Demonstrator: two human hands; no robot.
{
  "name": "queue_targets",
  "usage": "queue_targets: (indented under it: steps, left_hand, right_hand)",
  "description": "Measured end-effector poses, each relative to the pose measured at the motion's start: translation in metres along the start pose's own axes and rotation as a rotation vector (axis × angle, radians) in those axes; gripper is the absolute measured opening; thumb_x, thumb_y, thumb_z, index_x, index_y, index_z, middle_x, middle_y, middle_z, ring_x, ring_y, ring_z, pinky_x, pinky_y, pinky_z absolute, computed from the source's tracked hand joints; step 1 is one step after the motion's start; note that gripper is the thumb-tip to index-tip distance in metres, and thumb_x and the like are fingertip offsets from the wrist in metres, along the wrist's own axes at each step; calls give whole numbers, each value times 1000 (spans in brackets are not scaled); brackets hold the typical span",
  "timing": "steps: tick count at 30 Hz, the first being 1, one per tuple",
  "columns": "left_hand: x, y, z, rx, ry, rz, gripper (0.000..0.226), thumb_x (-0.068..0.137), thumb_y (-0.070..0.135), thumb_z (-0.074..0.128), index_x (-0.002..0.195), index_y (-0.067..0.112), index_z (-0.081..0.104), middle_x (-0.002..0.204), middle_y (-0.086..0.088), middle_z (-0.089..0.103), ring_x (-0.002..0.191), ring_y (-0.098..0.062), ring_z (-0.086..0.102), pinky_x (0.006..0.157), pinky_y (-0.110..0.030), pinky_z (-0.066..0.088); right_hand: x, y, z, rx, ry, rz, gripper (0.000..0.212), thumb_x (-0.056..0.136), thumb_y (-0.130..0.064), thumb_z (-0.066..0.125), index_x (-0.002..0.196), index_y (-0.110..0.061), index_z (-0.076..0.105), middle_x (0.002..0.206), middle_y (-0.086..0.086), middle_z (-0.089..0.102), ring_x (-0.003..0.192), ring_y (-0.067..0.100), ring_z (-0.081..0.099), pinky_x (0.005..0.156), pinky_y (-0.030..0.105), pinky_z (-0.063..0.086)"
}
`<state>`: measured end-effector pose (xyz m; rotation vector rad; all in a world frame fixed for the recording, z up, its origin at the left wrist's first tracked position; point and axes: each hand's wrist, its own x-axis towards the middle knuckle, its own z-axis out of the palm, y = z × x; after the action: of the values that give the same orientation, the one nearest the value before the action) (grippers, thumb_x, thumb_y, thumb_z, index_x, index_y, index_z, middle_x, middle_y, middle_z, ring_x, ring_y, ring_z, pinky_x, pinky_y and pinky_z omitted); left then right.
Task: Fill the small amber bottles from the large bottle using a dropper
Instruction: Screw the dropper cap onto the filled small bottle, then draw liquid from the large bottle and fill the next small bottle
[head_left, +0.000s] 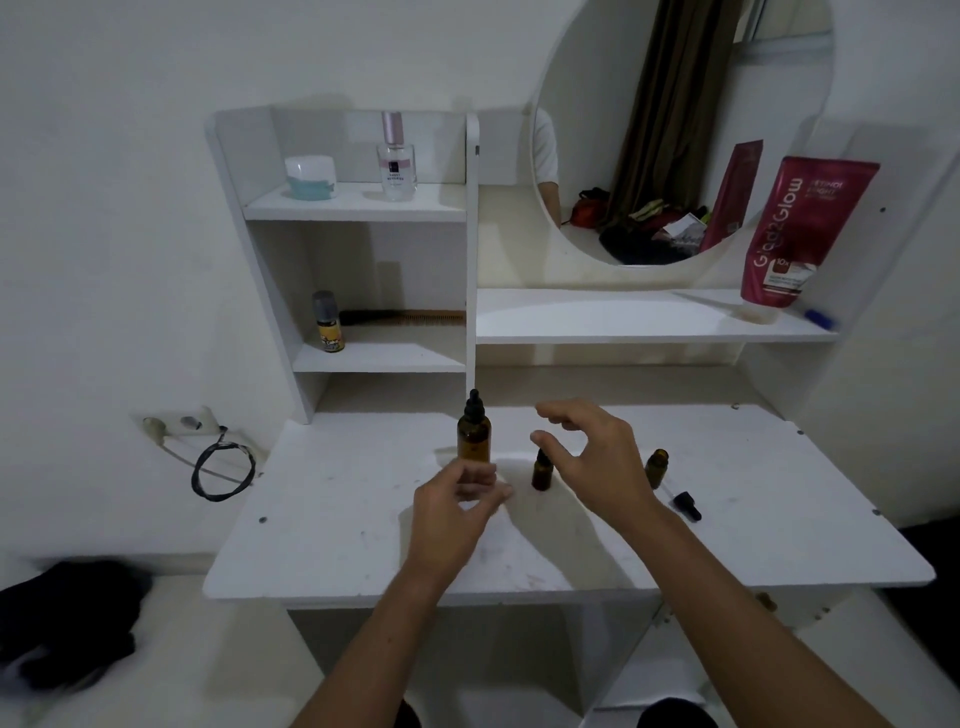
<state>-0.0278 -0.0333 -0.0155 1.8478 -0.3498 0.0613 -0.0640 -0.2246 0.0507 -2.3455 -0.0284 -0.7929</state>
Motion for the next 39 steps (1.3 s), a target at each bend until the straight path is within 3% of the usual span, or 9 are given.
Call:
queue_targets:
  steps: [3, 8, 14, 20, 22, 25, 31, 35, 39]
  left_hand:
    - [9, -4, -18, 55, 110, -1, 32, 79, 35, 86, 102, 26, 66, 99, 14, 70, 90, -6, 68, 83, -23, 59]
    - [31, -8, -19, 22, 61, -67, 62, 77, 33, 89, 129, 23, 57, 127, 9, 62, 112, -11, 60, 97, -23, 49]
    - [45, -13, -14, 51, -11, -67, 49, 82, 26, 84, 126, 19, 63, 116, 7, 70, 107, -14, 65, 103, -33, 53]
    - [45, -16, -14, 55, -11, -52, 47, 82, 23, 84, 125, 17, 64, 105, 17, 67, 98, 2, 64, 87, -8, 49]
    - [46, -17, -14, 55, -13, -51, 47, 83, 23, 84, 125, 18, 64, 103, 22, 65, 96, 10, 61, 83, -3, 46]
    - [46, -17, -14, 71, -15, -47, 48, 83, 26, 83, 126, 19, 63, 104, 23, 63, 95, 10, 59, 80, 1, 43]
    - [46, -17, -13, 111, -16, -38, 49, 84, 34, 82, 127, 21, 62, 114, 14, 67, 101, -4, 61, 86, -5, 42]
    - [46, -16, -12, 127, -19, -34, 51, 85, 35, 81, 129, 19, 62, 120, 8, 69, 106, -10, 62, 98, -22, 49]
    - [43, -15, -11, 174, -7, -18, 49, 87, 38, 78, 130, 22, 61, 121, 9, 67, 107, -10, 61, 97, -24, 47]
  right_hand:
    - [14, -15, 11, 20, -46, -19, 33, 93, -29, 78, 124, -20, 74, 115, -6, 75, 102, 10, 68, 92, 29, 57]
    - [37, -32, 30, 100, -147, 27, 38, 94, -33, 76, 129, -20, 71, 117, -6, 73, 105, 7, 67, 93, 18, 54]
    - [50, -36, 44, 146, -144, 76, 19, 97, -21, 74, 114, -17, 79, 99, -15, 74, 88, -9, 68, 82, 1, 47]
    - [57, -33, 51, 156, -169, 93, 19, 95, -20, 76, 113, -14, 78, 99, -8, 76, 86, -7, 68, 80, 0, 48]
    - [58, -33, 52, 153, -165, 103, 15, 94, -19, 77, 107, -12, 79, 98, -5, 77, 86, -4, 68, 79, 1, 49]
    - [59, -31, 54, 166, -137, 116, 4, 92, -16, 79, 95, -14, 80, 90, -9, 76, 81, -8, 67, 77, 2, 49]
    - [59, -31, 54, 162, -132, 121, 1, 92, -16, 78, 92, -15, 79, 85, -18, 72, 82, -11, 66, 77, 3, 49]
    - [61, -35, 46, 183, -161, 132, 8, 93, -18, 78, 101, -16, 80, 90, -14, 75, 83, -11, 67, 77, 1, 48]
    - [67, -45, 27, 268, -145, 158, 14, 93, -19, 78, 106, -17, 80, 94, -11, 77, 85, -9, 69, 78, 2, 50]
